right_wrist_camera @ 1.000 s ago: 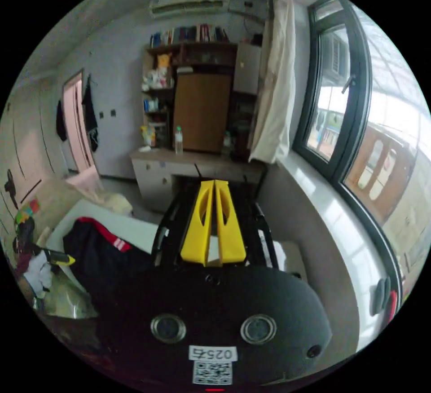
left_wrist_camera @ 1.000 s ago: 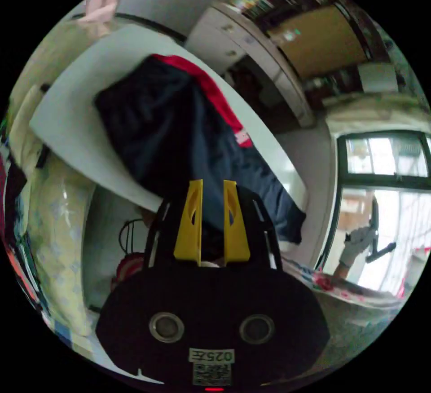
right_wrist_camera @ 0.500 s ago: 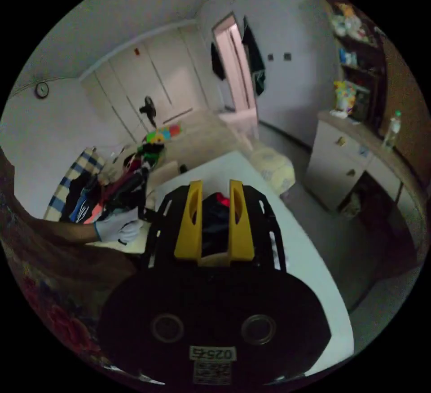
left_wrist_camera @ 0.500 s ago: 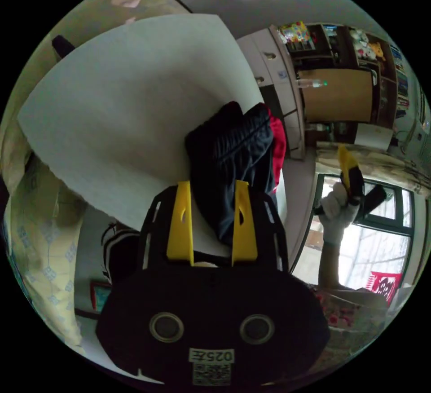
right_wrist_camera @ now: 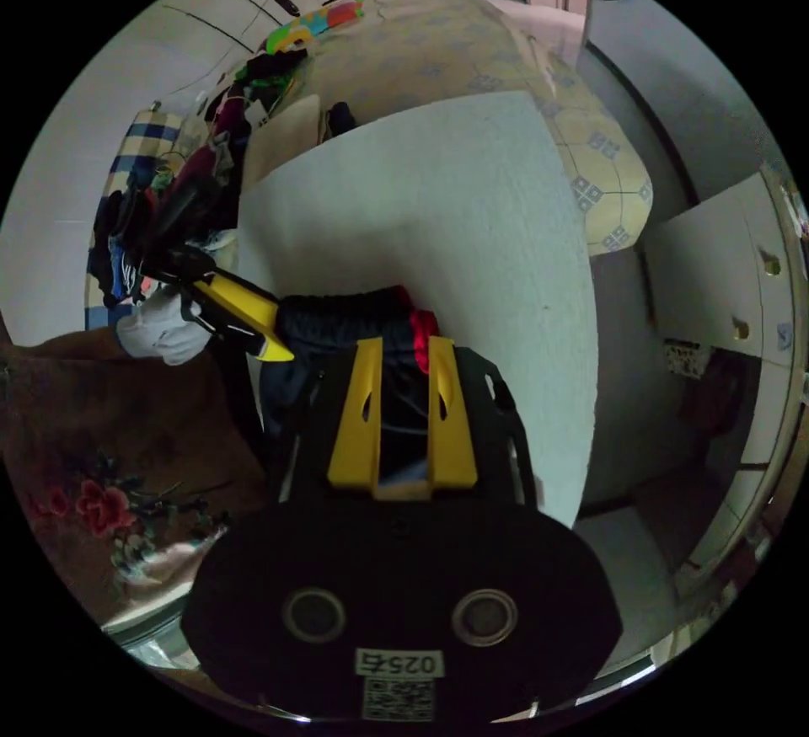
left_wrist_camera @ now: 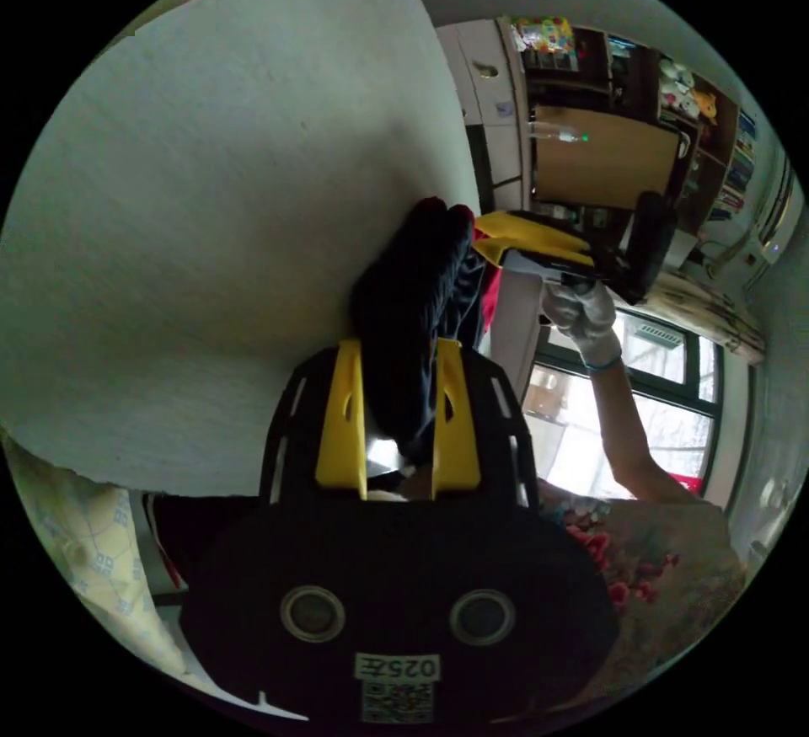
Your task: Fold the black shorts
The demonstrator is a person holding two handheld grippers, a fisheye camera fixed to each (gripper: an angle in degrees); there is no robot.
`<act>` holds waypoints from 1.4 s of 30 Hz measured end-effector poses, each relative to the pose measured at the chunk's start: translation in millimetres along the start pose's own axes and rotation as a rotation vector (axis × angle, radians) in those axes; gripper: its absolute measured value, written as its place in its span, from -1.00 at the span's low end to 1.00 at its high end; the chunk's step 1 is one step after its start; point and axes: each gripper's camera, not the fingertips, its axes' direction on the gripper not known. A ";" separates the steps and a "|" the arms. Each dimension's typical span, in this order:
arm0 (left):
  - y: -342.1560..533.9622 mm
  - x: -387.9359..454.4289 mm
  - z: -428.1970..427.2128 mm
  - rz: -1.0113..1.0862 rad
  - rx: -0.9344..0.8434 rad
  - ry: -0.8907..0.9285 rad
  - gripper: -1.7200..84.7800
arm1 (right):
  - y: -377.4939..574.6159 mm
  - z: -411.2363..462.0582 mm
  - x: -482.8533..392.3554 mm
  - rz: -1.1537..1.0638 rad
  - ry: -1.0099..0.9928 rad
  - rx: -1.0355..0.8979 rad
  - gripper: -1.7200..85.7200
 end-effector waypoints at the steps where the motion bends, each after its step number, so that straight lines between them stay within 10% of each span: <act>1: 0.0 0.7 -7.4 -0.002 -0.001 0.032 -0.73 | -1.3 4.6 9.5 0.028 -0.022 0.006 -0.74; 13: -10.2 31.8 -55.3 0.014 -0.058 -0.068 -0.85 | -6.0 71.7 65.2 0.037 -0.092 -0.103 -0.78; 22: -42.9 123.2 -148.0 0.395 0.034 -0.112 -0.89 | 1.4 -4.8 87.6 -0.065 -0.061 0.159 -0.84; 28: -128.7 61.7 -154.7 0.179 -0.065 -0.162 -0.86 | -52.0 72.2 161.8 0.211 -0.124 0.071 -0.75; 35: -63.0 54.0 -186.3 0.069 0.066 -0.022 -0.79 | 63.2 31.4 185.7 0.355 -0.200 0.324 -0.73; 42: 38.9 92.1 -46.3 0.069 -0.251 0.038 -0.81 | 226.6 49.2 134.6 0.488 -0.158 0.311 -0.72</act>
